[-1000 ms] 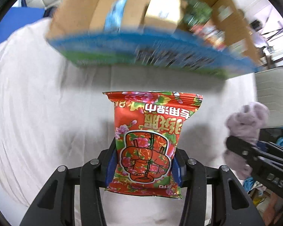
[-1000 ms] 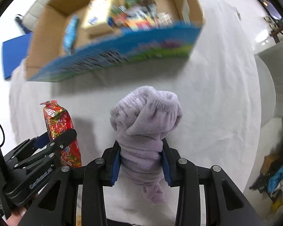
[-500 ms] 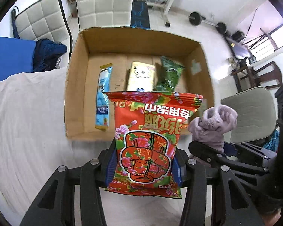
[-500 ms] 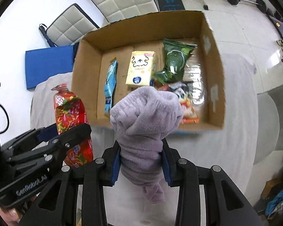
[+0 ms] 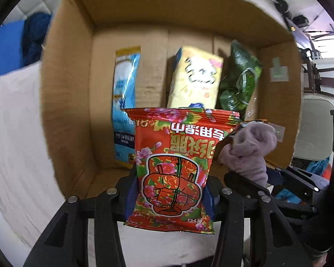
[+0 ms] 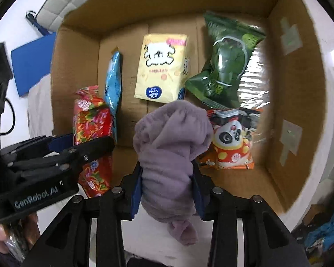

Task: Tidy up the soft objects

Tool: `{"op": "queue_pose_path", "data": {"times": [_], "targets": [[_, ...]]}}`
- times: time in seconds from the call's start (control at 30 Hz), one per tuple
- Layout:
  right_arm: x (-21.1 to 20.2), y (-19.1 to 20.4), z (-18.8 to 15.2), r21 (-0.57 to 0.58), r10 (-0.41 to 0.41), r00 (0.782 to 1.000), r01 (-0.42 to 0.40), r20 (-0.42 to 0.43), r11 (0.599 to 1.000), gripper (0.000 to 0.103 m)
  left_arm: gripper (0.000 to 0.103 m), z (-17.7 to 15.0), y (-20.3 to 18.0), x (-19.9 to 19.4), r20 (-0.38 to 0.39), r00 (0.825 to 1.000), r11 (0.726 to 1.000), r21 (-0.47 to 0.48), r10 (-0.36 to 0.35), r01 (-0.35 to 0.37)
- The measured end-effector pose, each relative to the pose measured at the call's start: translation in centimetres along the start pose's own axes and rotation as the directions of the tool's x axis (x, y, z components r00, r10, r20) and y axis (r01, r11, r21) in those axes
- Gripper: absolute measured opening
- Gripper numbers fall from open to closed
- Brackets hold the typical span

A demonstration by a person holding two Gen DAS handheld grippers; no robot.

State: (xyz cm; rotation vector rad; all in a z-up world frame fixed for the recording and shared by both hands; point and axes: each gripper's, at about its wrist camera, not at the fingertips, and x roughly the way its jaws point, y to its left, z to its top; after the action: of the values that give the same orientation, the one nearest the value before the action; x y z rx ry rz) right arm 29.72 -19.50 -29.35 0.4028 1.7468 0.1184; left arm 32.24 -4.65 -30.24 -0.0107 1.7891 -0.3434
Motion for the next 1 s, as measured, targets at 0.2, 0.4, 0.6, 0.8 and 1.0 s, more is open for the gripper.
{"op": "queue_pose_path", "data": {"times": [0.2, 0.4, 0.6, 0.8, 1.0], "targets": [[1.8, -0.3, 1.0, -0.009, -0.052, 0.997, 0.051, -0.063, 0.999, 0.073, 0.048, 0.8, 0.1, 2.2, -0.091, 0.996, 1.000, 0.008, 0.015, -0.014], [1.8, -0.2, 1.0, -0.029, -0.090, 0.994, 0.089, -0.065, 0.996, 0.074, 0.048, 0.6, 0.1, 2.1, -0.092, 0.996, 1.000, -0.010, 0.002, -0.003], [0.5, -0.7, -0.2, -0.022, -0.127, 0.992, 0.126, -0.025, 0.992, 0.074, 0.048, -0.1, -0.5, 0.1, -0.033, 0.999, 1.000, -0.006, 0.027, -0.027], [-0.9, -1.6, -1.7, 0.000, -0.166, 0.986, 0.166, 0.034, 0.986, 0.074, 0.052, -1.5, -0.9, -1.3, 0.037, 0.996, 0.997, -0.005, 0.078, -0.078], [-1.8, -1.5, -2.5, 0.027, -0.236, 0.967, 0.235, 0.092, 0.972, 0.096, 0.076, -2.8, -0.8, -2.2, 0.124, 0.982, 0.990, -0.024, 0.140, -0.138]]}}
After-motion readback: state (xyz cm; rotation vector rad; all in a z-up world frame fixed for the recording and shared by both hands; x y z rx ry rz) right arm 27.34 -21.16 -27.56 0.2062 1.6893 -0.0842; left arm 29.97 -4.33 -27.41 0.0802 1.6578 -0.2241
